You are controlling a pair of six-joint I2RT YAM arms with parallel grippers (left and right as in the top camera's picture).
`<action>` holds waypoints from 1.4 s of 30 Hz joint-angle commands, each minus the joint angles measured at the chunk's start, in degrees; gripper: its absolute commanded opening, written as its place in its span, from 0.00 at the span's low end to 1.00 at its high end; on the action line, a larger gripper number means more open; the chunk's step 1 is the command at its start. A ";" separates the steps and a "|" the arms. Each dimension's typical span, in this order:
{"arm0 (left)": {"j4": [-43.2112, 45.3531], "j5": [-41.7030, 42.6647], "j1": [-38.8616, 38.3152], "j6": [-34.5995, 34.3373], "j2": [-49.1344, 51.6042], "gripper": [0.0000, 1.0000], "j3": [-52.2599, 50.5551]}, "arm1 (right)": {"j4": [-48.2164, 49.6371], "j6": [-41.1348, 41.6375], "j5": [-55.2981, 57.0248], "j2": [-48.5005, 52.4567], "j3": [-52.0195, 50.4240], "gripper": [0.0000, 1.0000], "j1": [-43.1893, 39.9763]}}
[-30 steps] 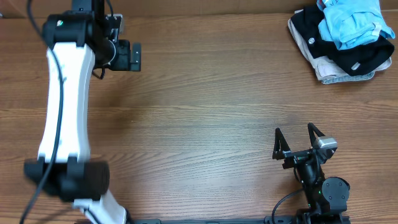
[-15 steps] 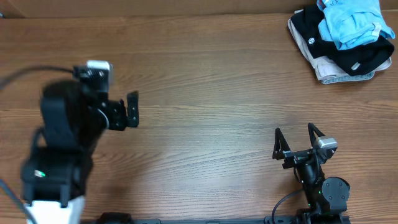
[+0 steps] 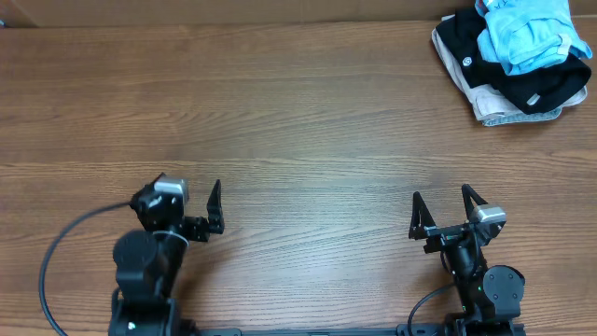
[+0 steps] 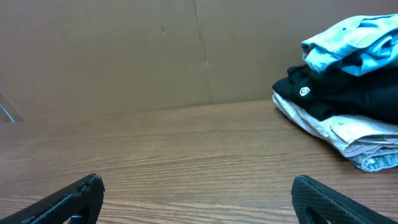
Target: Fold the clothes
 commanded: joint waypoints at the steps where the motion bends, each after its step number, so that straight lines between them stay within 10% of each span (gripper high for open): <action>1: 1.68 1.31 1.18 -0.39 -6.12 1.00 -4.94 | 0.17 -0.02 -0.04 -0.50 -0.61 1.00 0.28; 13: 1.88 7.48 6.56 -1.38 -25.90 1.00 -16.02 | 0.17 -0.02 -0.04 -0.50 -0.61 1.00 0.28; 42: 2.54 5.29 7.41 -0.17 -25.59 1.00 -16.90 | 0.17 -0.02 -0.04 -0.50 -0.61 1.00 0.28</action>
